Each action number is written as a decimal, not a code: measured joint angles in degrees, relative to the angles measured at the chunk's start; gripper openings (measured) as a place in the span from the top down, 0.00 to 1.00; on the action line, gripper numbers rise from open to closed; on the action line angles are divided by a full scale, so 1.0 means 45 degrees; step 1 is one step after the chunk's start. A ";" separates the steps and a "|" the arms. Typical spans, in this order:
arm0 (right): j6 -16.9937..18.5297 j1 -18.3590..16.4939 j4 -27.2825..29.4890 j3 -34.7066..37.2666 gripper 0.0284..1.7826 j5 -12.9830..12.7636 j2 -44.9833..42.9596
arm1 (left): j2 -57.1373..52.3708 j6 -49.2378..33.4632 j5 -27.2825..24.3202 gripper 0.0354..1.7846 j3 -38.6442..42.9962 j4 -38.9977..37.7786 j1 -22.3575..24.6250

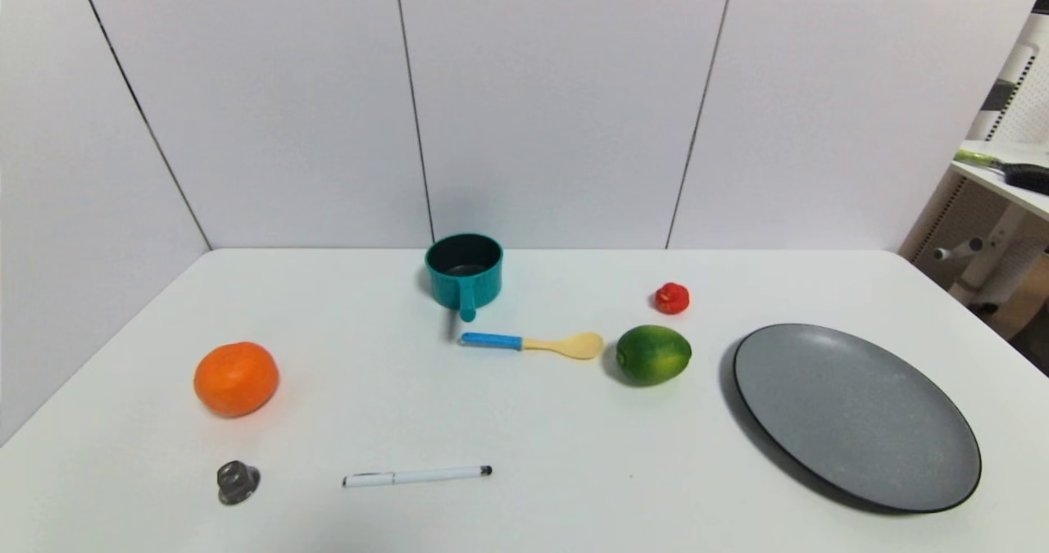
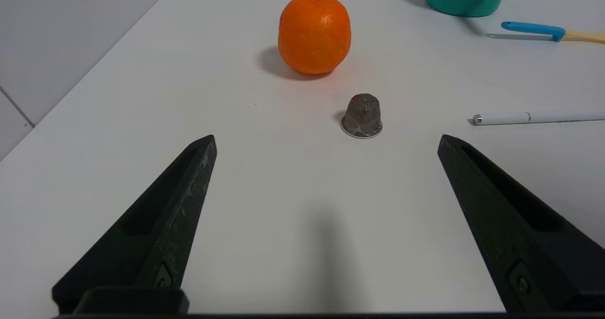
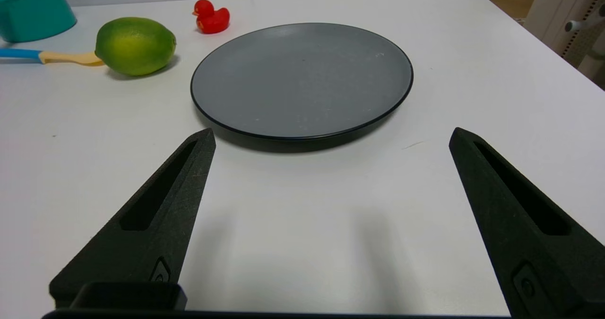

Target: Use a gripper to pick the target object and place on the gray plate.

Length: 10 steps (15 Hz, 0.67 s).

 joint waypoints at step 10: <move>-0.0247 0.0070 0.2292 -0.2785 0.04 0.0146 0.1493 | 0.0000 -0.0005 0.0005 0.06 0.0000 0.0005 0.0000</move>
